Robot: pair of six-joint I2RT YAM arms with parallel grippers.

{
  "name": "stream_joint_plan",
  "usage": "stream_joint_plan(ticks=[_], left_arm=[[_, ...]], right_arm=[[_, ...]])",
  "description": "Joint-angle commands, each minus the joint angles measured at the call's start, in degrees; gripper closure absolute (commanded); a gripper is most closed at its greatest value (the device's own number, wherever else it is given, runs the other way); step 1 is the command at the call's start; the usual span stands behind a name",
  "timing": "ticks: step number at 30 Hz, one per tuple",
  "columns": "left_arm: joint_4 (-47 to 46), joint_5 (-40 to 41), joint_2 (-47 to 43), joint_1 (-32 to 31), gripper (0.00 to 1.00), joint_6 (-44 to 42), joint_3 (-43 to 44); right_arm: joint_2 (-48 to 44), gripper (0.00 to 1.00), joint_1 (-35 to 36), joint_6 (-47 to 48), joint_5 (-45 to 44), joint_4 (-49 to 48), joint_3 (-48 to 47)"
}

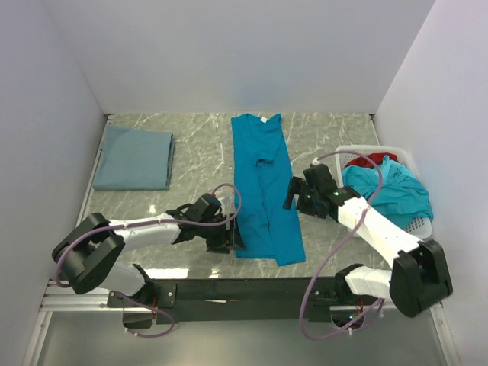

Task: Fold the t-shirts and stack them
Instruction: Fold the tshirt

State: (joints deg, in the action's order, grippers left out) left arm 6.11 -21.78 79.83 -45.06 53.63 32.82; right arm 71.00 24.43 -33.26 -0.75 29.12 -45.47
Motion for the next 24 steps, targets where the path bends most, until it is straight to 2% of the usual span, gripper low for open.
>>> stream_joint_plan(ticks=[1,5,7,14,17,22,24], left_arm=[[-1.8,1.82,2.51,-2.75,0.29,1.3,2.16],[-3.99,1.57,6.03,-4.07,0.48,2.8,2.16],[-3.83,1.65,7.78,-3.99,0.65,3.15,2.69],[-2.07,3.59,8.06,-4.25,0.94,5.35,2.08],[-0.4,3.94,6.31,-4.6,0.99,6.31,0.33],[-0.57,3.85,2.18,-5.13,0.99,9.74,-4.33],[-0.31,3.76,0.6,-5.3,0.99,10.97,-6.36]], right_arm=[[-5.77,0.03,-1.31,-1.64,-2.14,-0.82,3.62],[-9.3,0.04,-1.84,-2.51,-1.1,-0.65,7.15],[-11.4,0.04,-1.84,-2.43,-0.57,-0.3,8.55],[-14.75,0.05,-1.92,-1.9,0.58,3.39,11.63],[-15.8,0.05,-1.75,-1.38,5.22,6.29,13.13],[-17.47,0.05,-0.43,-2.68,13.99,7.09,17.51],[-18.61,0.05,2.27,-5.15,14.9,8.05,18.31]])
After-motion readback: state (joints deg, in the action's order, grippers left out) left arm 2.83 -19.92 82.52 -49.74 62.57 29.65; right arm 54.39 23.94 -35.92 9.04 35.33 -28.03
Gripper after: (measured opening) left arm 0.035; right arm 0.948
